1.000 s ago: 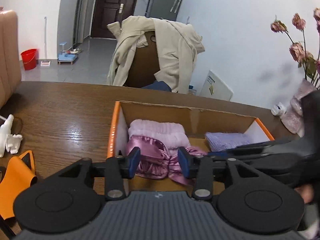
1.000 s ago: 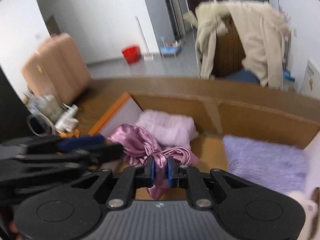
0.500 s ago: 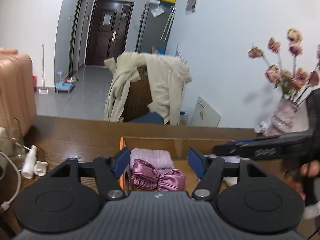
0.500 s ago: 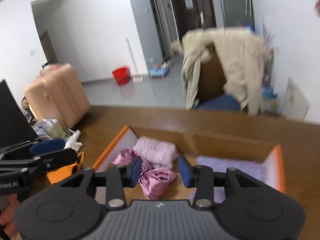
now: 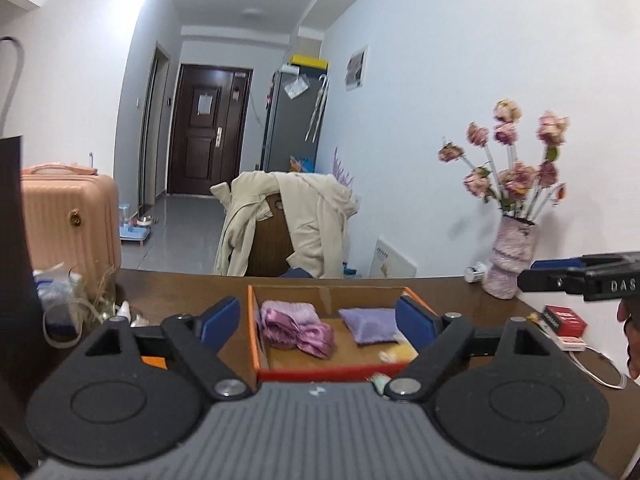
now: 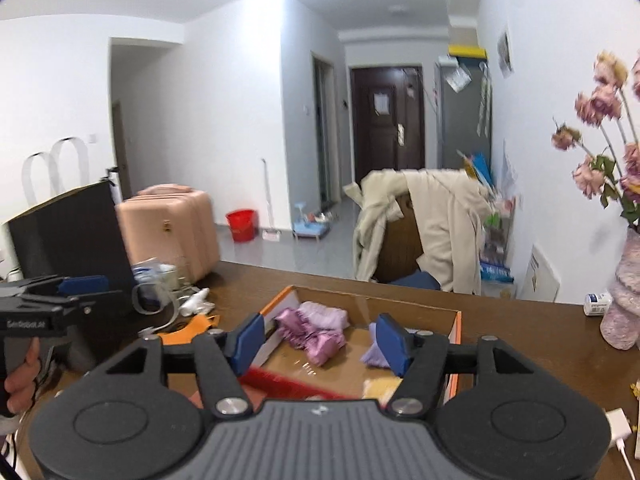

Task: Organize soft objects
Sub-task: 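Withdraw both grippers from the box toward the white cloth and foam wedge, then grasp the white crumpled cloth with the right gripper while the left gripper grasps the white foam wedge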

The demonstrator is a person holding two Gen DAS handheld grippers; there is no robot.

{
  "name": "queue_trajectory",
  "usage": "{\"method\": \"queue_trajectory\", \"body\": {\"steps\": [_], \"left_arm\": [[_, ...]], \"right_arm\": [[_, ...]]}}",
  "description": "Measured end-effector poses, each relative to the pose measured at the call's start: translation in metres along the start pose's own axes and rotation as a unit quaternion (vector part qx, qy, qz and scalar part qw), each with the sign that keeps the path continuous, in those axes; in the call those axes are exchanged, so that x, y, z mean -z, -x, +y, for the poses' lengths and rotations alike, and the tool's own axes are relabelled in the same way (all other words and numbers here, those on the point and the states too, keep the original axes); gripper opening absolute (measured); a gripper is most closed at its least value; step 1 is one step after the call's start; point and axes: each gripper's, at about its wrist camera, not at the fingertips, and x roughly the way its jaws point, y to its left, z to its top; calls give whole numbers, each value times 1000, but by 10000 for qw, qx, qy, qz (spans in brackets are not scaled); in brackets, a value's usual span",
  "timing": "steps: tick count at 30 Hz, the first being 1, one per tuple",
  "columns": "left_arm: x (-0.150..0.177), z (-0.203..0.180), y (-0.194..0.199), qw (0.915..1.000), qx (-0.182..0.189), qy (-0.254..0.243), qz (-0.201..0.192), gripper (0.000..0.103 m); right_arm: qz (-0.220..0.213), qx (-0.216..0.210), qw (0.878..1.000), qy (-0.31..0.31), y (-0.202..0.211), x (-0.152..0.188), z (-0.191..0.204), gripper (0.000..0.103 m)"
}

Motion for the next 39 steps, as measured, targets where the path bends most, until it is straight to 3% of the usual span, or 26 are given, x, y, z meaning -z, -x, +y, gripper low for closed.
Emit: {"method": "queue_trajectory", "body": {"steps": [7, 13, 17, 25, 29, 34, 39], "left_arm": [[79, -40, 86, 9985, 13, -245, -490, 103], [135, -51, 107, 9990, 295, -333, -17, 103], [147, -55, 88, 9983, 238, -397, 365, 103], [157, -56, 46, 9961, 185, -272, 815, 103], [163, -68, 9, 9936, 219, -273, 1072, 101], [173, -86, -44, 9892, 174, -324, 1420, 86], [181, -90, -86, 9827, 215, -349, 1805, 68]], "right_arm": [[-652, 142, 9970, 383, 88, 97, 46, 72], [-820, 469, 9944, 483, 118, 177, 70, 78], [-486, 178, 9986, 43, 115, 207, 63, 79], [-128, 378, 9986, -347, 84, 226, 38, 77], [122, 580, 9966, -567, 61, 228, 12, 62], [463, 1060, 9877, -1056, 27, 227, -32, 50], [767, 1126, 9837, -1176, -7, 228, -58, 43]]}}
